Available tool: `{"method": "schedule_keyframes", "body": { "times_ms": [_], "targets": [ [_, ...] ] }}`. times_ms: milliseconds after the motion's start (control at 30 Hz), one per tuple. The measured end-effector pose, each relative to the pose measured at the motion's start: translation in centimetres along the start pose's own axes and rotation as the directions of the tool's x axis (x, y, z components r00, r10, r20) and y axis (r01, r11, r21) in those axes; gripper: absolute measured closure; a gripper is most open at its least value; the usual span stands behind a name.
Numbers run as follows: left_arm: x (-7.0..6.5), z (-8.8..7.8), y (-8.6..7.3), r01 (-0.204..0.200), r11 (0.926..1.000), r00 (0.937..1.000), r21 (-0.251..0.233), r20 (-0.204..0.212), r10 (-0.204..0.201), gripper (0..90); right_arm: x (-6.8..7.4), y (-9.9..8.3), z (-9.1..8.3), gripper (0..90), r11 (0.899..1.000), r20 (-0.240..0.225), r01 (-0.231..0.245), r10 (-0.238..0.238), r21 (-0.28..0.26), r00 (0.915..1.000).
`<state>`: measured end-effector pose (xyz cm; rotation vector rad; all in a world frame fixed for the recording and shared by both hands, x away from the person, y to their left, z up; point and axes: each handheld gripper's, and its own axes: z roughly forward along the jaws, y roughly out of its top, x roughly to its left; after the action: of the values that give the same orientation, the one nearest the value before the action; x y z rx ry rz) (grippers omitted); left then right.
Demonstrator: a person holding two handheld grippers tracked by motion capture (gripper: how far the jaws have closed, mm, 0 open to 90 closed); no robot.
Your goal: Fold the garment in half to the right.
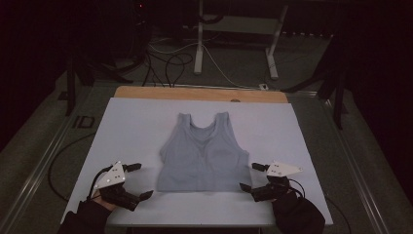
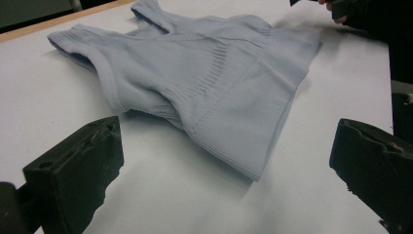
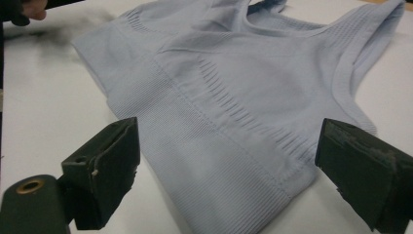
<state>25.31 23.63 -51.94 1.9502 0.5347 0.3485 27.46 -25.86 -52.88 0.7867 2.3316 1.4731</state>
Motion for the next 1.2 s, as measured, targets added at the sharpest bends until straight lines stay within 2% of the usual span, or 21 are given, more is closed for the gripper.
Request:
{"method": "schedule_keyframes", "body": {
  "times_ms": [167,300,467,533,667,767,1000,1200],
  "targets": [
    [-0.1,-0.1,0.1,-0.002,1.0,1.0,0.0,-0.008,0.002,0.2,0.0,0.0,0.2,9.3,1.0,-0.017,0.006,-0.006,0.006,0.9998],
    [-0.2,0.0,0.1,-0.006,0.9999,1.0,0.015,0.002,0.006,0.2,0.2,-0.1,0.3,9.3,1.0,-0.02,0.014,-0.014,0.012,0.9997],
    [-0.2,0.1,0.2,-0.007,0.9998,1.0,0.016,0.006,0.007,0.2,0.3,0.0,0.3,9.3,1.0,-0.029,0.0,0.0,0.005,0.9996],
    [-0.3,0.1,0.3,-0.003,0.9999,0.9999,0.017,0.014,0.003,0.2,0.3,0.0,0.2,9.3,1.0,-0.028,-0.003,0.003,0.001,0.9996],
    [-0.6,0.2,0.6,-0.023,0.9994,0.9995,0.026,0.022,0.022,0.2,0.5,0.3,0.1,9.3,1.0,-0.009,0.004,-0.004,-0.001,0.9999],
    [-0.7,0.2,0.9,-0.017,0.9996,0.9992,0.024,0.035,0.016,0.2,0.7,0.6,0.0,9.3,1.0,-0.007,0.005,-0.005,0.001,1.0],
    [-1.0,0.2,2.0,-0.014,0.9996,0.9982,0.026,0.059,0.012,0.2,1.5,2.4,-0.3,9.3,1.0,-0.024,0.018,-0.018,-0.017,0.9995],
    [-1.3,0.0,3.4,-0.027,0.9994,0.997,0.024,0.073,0.025,0.2,1.3,4.9,-1.0,9.3,0.999,-0.026,0.031,-0.032,-0.037,0.9991]
  ]
}}
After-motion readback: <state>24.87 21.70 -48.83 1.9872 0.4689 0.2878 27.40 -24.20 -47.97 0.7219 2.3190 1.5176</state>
